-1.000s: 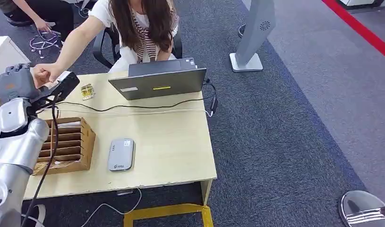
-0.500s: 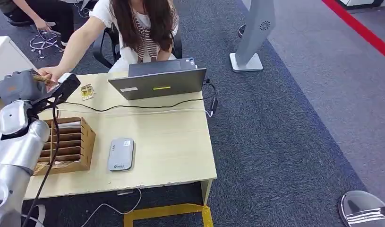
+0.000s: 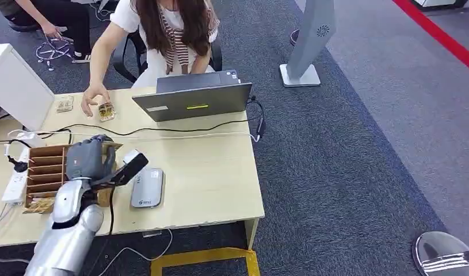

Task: Pass the card to the sensor for recognition and then transmit it.

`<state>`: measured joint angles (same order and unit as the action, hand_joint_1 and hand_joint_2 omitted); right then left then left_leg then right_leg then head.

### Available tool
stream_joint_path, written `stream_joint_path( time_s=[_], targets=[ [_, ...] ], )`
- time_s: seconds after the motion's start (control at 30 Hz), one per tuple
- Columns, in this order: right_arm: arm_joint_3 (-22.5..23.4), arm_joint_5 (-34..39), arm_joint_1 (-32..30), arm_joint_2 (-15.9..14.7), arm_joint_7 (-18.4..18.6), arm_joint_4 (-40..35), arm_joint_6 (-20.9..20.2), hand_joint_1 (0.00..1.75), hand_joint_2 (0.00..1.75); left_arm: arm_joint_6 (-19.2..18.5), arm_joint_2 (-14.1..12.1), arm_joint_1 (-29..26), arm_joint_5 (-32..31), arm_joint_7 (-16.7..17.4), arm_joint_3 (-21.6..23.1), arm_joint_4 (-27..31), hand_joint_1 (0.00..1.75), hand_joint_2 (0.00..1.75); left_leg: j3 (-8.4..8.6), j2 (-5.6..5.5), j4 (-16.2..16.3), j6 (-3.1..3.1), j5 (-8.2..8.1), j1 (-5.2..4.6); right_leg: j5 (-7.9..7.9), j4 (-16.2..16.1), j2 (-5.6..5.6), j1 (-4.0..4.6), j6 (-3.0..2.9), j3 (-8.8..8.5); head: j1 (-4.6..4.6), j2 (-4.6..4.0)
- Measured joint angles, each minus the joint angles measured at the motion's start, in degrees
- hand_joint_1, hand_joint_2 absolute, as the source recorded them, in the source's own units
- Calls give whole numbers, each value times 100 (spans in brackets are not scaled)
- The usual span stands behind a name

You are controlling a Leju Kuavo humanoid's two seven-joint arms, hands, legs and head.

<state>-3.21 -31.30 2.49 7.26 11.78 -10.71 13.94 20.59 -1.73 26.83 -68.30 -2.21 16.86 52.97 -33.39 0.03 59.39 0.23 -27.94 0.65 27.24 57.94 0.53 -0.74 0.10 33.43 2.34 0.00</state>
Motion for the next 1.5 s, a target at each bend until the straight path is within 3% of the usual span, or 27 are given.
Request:
stream_joint_path(
  time_s=[0.2, 0.57, 0.73, 1.5],
  targets=[
    [55, -103, -15, 15, -2, 2, 46, 0, 175, -448, -24, -532, -20, 210, 388, 491, 175, 175, 0, -1, 0, 0, 1, 1, -1, 0, -2, 0, 0, -1, 2, 0],
    [63, -131, -20, 15, -37, 2, 48, 0, 175, -887, -59, -564, -206, 382, 679, 500, 175, 175, 1, -3, 0, -2, 3, 1, -2, 1, -3, 1, -1, 0, 0, 0],
    [72, -181, -19, 17, 13, 2, 48, 0, 175, -1233, -59, -417, -264, 479, 857, 320, 175, 175, 0, -3, 0, -2, 2, 0, -2, 1, -4, 1, 0, -1, 0, 0],
    [101, -291, -20, 57, 81, 2, -37, 0, 175, -1740, -192, -50, -109, 459, 1182, -375, 175, 175, 30, -11, -3, -2, 3, 1, -1, 1, -17, 1, 0, -36, 0, 0]
  ],
)
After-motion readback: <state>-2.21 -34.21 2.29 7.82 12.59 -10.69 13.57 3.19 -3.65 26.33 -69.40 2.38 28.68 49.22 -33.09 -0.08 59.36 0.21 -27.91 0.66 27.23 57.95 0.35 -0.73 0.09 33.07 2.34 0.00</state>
